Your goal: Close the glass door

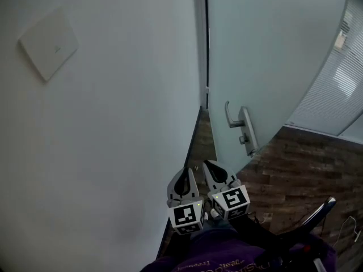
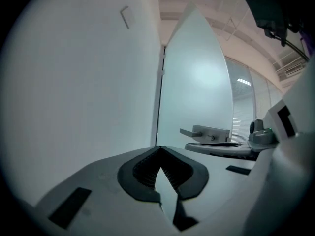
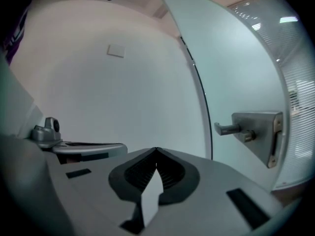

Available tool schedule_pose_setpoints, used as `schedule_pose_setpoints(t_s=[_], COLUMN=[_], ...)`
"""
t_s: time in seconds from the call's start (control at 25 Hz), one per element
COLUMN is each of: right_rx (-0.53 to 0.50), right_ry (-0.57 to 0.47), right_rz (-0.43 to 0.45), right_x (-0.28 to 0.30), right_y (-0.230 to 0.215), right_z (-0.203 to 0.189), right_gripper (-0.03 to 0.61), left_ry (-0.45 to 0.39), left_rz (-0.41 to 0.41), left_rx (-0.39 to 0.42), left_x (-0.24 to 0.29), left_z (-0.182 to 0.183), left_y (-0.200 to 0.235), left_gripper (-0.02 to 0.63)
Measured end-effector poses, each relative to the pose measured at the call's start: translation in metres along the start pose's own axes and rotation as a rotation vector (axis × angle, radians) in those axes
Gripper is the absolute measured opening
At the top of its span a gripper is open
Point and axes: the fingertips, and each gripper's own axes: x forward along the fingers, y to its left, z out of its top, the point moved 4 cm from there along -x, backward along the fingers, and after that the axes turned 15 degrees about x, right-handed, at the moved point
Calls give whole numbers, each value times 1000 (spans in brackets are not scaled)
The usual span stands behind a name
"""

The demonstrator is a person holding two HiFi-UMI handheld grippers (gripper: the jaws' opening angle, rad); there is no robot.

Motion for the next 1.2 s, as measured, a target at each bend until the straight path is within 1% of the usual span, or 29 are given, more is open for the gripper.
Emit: schedule_pose_setpoints(t_s=[0.12, 0.24, 0.28, 0.36, 0.56, 0.64, 0.76, 0.88, 0.96, 1.08, 1.12, 1.2], right_rx=[19, 23, 28, 35, 41, 41, 42, 34, 41, 34, 30, 20], right_ry=[4, -48, -60, -77, -116, -133, -166, -167, -180, -192, -194, -200], right_rz=[-127, -252, -294, -346, -410, -436, -448, -485, -488, -480, -478, -473], right_x=[-13, -37, -45, -59, -92, -104, -122, -136, -140, -141, -141, -144], right_y=[-15, -34, -40, -49, -74, -82, -93, -104, -108, -112, -111, -109], right_z=[1, 9, 14, 19, 24, 31, 32, 34, 35, 35, 36, 38], right_gripper=[-3, -3, -3, -3, -3, -3, -3, -3, -3, -3, -3, -3], left_ry=[-10, -33, -48, -67, -85, -89, -99, -102, -99, -102, -118, -187], left_rz=[-102, -217, -247, -291, -369, -381, -389, -418, -424, -405, -415, -485], left_rx=[-5, 9, 12, 20, 13, 13, 17, -6, -10, 28, 45, 84], left_x=[14, 28, 31, 37, 45, 50, 54, 57, 59, 64, 66, 67], left_z=[2, 3, 3, 6, 22, 23, 29, 31, 30, 28, 28, 35], left_y=[-12, -35, -43, -57, -92, -103, -114, -123, -126, -124, -124, -125], left_gripper=[0, 0, 0, 0, 0, 0, 0, 0, 0, 0, 0, 0])
